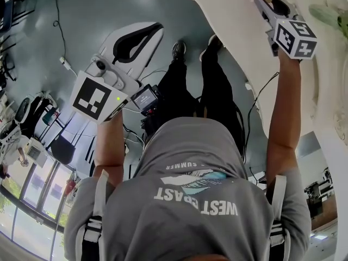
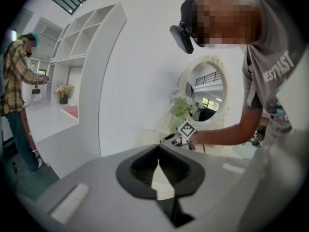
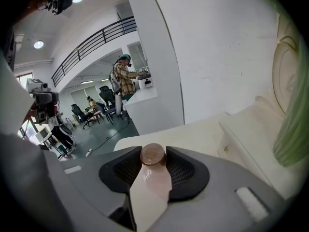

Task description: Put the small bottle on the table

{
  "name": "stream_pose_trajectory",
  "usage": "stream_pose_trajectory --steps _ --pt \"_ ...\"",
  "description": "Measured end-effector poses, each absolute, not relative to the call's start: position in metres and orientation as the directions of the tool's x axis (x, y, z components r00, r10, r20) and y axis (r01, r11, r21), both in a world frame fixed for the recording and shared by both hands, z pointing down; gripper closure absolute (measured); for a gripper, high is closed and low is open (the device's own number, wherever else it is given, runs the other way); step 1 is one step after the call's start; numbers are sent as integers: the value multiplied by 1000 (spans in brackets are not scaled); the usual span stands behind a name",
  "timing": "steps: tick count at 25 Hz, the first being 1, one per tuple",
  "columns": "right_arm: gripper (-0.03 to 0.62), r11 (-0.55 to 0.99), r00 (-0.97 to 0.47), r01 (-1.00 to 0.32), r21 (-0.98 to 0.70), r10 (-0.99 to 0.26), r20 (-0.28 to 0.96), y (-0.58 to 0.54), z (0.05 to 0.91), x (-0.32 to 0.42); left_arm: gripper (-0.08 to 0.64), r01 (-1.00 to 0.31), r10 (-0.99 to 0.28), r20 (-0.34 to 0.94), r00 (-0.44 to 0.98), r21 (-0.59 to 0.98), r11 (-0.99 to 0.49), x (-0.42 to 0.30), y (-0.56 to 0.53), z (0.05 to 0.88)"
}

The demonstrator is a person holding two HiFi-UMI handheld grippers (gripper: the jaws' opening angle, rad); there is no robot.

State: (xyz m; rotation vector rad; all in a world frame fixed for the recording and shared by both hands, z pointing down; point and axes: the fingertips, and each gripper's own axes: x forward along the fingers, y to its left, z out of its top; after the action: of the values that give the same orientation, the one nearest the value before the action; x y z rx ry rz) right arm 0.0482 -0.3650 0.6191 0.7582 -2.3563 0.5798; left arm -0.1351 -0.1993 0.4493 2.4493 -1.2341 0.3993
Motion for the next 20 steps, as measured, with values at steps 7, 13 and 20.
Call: stream_pose_trajectory --steps 7,13,20 --pt "426 721 -647 -655 -227 -379 661 -365 613 58 557 -811 -716 392 578 174 -559 -129 -198 432" --pt "420 697 -626 -685 -213 -412 663 -358 599 72 557 -809 -727 370 579 148 -569 -130 -194 416" --pt "427 658 -613 -725 -204 -482 627 -338 559 99 557 -800 -736 335 588 107 -591 -122 -188 387"
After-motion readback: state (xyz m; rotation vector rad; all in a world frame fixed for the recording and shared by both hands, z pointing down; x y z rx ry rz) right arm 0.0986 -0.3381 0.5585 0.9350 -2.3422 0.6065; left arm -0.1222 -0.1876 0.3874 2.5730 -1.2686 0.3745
